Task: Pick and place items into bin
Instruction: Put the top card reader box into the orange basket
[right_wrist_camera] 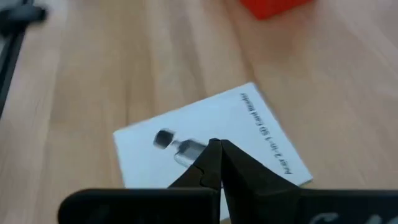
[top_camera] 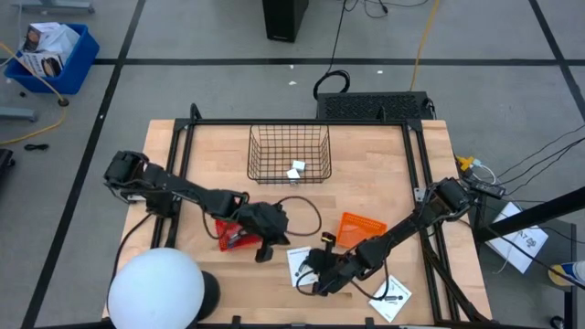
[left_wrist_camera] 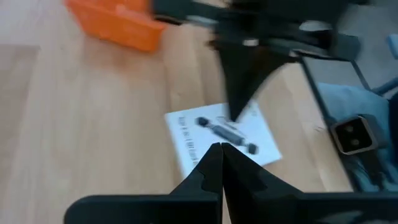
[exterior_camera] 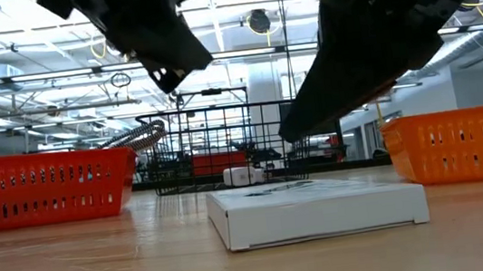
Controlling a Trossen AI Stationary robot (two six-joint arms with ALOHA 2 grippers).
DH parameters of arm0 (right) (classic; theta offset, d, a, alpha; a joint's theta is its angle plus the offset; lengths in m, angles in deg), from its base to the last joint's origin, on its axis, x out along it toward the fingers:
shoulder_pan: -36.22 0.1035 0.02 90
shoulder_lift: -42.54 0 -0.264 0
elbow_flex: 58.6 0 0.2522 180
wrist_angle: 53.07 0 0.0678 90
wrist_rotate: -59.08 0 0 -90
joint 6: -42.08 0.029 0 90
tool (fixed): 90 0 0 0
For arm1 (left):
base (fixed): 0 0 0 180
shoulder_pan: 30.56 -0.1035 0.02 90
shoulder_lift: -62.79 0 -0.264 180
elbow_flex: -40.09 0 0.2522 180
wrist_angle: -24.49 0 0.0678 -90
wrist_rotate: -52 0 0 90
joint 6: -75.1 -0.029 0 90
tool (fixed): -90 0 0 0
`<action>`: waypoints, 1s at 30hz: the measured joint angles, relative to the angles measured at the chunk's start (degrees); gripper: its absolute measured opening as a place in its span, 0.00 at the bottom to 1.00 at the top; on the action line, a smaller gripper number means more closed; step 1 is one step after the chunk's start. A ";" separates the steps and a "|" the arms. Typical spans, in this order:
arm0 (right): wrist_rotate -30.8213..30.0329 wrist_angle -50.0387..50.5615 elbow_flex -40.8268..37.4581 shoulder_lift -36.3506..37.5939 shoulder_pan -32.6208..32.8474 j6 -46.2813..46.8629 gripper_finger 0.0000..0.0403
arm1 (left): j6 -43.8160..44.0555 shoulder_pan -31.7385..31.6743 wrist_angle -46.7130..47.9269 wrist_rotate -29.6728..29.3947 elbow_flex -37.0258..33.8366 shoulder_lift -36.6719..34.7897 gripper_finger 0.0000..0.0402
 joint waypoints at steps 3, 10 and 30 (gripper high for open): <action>2.29 -0.10 0.00 0.03 1.55 -3.91 0.00 | 0.63 -2.33 0.58 1.71 0.03 1.74 0.01; 5.90 -0.71 0.04 0.04 4.82 -7.22 0.00 | 1.75 -4.80 0.93 6.01 3.24 11.65 0.02; 8.41 -1.29 0.15 -3.49 3.81 -3.23 0.00 | -8.47 -0.88 14.55 10.46 18.27 20.61 0.02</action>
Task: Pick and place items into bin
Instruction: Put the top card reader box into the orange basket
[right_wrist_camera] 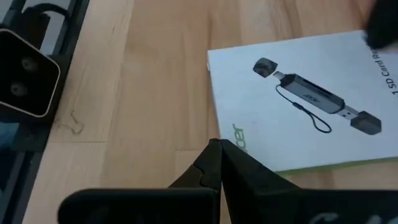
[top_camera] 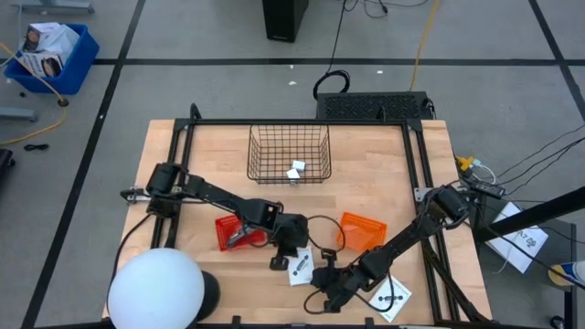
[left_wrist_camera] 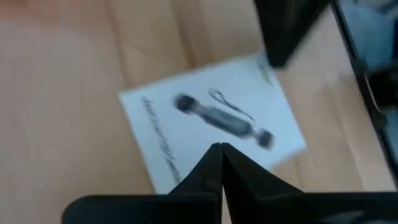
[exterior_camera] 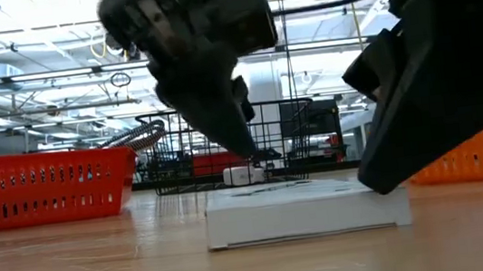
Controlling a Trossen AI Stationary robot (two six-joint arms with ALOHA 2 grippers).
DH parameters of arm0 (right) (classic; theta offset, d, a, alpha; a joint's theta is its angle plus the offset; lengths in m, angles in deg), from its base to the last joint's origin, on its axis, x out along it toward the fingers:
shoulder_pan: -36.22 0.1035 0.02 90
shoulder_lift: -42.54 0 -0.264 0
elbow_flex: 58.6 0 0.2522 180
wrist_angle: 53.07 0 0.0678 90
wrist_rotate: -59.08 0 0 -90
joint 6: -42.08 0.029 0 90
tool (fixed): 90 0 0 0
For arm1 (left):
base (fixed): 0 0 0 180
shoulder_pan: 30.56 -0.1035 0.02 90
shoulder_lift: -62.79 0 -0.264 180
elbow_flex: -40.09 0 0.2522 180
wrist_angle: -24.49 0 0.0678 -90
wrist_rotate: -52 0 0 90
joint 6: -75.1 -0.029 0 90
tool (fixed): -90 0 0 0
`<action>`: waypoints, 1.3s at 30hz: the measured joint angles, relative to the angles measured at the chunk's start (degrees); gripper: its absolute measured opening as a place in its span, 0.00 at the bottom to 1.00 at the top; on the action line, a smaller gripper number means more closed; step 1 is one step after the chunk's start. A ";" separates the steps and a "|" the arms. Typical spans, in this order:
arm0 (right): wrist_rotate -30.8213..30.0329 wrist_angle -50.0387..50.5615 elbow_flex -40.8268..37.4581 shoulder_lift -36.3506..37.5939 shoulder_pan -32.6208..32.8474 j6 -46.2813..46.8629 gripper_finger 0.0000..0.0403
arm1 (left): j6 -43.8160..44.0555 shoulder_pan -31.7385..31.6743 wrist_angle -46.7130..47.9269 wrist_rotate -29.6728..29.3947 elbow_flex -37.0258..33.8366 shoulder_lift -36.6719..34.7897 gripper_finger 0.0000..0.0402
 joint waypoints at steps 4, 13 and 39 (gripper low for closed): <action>-0.52 -0.07 0.02 -0.33 -1.18 1.01 0.00 | -2.15 -0.49 9.24 0.64 3.43 0.10 0.01; -1.94 1.22 0.02 -0.33 -3.49 5.95 0.00 | -3.09 -0.17 16.26 4.64 5.41 0.08 0.02; -17.22 12.22 -0.17 2.99 -1.26 16.30 0.00 | 9.25 2.71 19.79 -1.48 5.13 1.80 0.01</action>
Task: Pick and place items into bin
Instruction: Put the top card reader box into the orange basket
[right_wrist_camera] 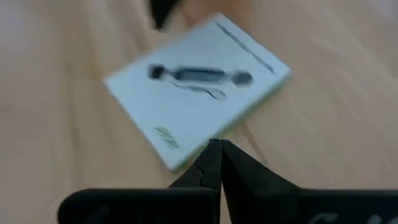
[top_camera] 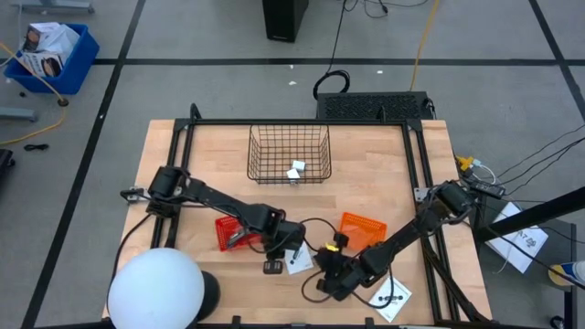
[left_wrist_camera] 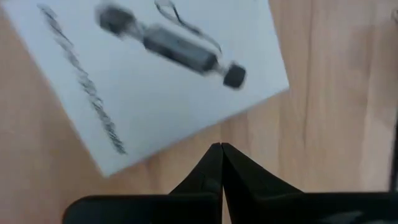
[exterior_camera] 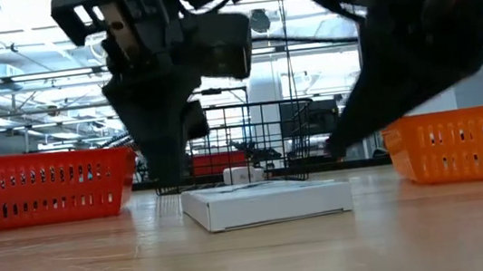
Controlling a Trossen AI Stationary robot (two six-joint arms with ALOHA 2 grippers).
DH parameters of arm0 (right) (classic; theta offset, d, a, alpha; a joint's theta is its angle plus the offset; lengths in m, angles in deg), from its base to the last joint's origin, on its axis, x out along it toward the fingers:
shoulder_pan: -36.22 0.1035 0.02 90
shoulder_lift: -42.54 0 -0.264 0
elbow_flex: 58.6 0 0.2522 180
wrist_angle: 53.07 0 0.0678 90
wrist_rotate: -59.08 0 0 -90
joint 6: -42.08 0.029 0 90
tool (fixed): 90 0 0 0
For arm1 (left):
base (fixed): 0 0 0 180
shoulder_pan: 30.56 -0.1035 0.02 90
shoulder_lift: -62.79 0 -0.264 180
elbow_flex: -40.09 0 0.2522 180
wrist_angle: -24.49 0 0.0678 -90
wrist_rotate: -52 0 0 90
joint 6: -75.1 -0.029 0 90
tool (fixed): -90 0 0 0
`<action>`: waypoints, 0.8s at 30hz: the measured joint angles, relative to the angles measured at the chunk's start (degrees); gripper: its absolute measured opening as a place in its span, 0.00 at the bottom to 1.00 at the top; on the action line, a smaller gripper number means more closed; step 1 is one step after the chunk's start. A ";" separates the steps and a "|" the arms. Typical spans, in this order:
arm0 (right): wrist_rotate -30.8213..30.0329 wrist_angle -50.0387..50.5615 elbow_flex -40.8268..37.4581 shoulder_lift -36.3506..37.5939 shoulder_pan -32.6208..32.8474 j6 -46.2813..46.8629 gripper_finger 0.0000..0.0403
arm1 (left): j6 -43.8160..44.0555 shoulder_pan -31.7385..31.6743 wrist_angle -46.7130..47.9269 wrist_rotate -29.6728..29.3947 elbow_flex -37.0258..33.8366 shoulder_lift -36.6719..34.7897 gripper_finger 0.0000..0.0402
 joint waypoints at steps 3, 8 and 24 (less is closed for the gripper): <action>0.75 2.04 0.00 -0.18 -0.50 2.46 0.00 | 0.31 0.19 0.01 4.36 -0.01 2.55 0.01; 3.77 1.32 0.00 -0.28 -1.23 2.61 0.00 | 1.16 0.36 -0.47 1.39 0.20 4.55 0.02; 10.54 -10.89 -0.01 -4.47 -3.52 -4.72 0.00 | 2.64 0.40 -3.58 -1.28 0.00 4.90 0.03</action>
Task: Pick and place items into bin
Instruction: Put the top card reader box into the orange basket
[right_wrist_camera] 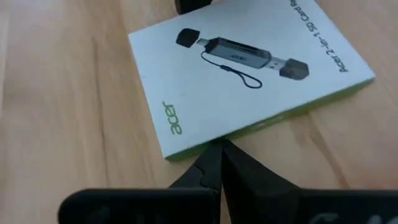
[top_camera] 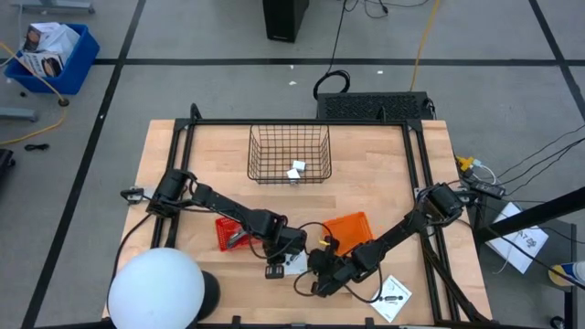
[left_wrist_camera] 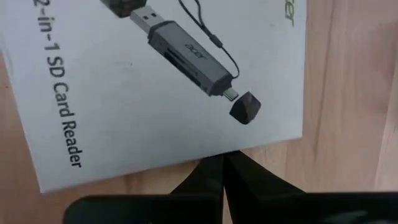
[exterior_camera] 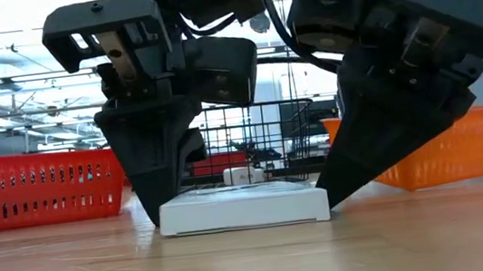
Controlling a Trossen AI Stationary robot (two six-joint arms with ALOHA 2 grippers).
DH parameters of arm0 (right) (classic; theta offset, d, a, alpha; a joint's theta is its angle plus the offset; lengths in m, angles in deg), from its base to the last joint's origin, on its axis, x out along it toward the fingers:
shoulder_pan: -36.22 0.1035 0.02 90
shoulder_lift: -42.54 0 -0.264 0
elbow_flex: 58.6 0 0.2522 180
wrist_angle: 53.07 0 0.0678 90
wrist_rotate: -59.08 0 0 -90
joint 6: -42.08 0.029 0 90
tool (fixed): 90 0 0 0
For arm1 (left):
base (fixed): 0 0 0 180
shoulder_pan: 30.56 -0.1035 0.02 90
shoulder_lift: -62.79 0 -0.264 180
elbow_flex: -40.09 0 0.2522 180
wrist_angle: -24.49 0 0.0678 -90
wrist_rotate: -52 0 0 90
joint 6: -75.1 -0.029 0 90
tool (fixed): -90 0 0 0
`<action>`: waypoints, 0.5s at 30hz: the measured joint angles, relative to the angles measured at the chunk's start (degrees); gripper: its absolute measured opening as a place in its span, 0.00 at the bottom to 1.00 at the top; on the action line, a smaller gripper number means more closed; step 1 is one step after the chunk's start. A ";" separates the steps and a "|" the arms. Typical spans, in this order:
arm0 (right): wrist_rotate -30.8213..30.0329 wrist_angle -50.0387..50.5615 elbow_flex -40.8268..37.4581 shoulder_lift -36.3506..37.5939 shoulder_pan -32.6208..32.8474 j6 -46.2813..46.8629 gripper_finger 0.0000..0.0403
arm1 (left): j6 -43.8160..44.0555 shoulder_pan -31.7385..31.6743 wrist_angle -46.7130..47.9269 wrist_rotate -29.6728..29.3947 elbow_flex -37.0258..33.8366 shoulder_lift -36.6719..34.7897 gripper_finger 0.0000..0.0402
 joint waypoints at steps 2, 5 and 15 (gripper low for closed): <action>-0.02 -1.25 -0.03 0.00 0.37 -1.24 0.00 | -0.02 0.00 -0.11 -0.08 -0.01 0.00 0.03; 0.13 -2.63 -0.03 0.00 0.48 -1.86 0.00 | 0.61 0.00 -0.82 -0.35 -0.10 0.00 0.01; -3.55 -3.99 -0.06 0.09 1.10 -5.33 0.00 | 2.86 0.85 -1.08 -0.79 -0.11 0.00 0.01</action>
